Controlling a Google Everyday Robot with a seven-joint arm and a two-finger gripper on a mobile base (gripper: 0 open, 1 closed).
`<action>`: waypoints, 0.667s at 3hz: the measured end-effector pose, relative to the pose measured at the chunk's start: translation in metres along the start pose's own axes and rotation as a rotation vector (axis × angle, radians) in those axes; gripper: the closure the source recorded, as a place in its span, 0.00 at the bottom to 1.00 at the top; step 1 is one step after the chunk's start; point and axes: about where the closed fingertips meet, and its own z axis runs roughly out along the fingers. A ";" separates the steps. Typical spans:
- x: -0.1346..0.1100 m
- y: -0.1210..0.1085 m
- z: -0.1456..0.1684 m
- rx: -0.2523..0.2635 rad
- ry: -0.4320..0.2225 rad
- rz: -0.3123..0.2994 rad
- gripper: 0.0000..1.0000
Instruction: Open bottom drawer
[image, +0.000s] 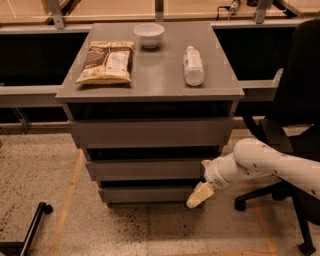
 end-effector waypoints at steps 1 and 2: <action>0.013 -0.017 0.039 -0.047 -0.032 0.012 0.00; 0.013 -0.017 0.041 -0.049 -0.033 0.013 0.00</action>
Offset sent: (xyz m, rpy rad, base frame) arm 0.0280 0.0022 -0.0584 0.0776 0.0409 0.0087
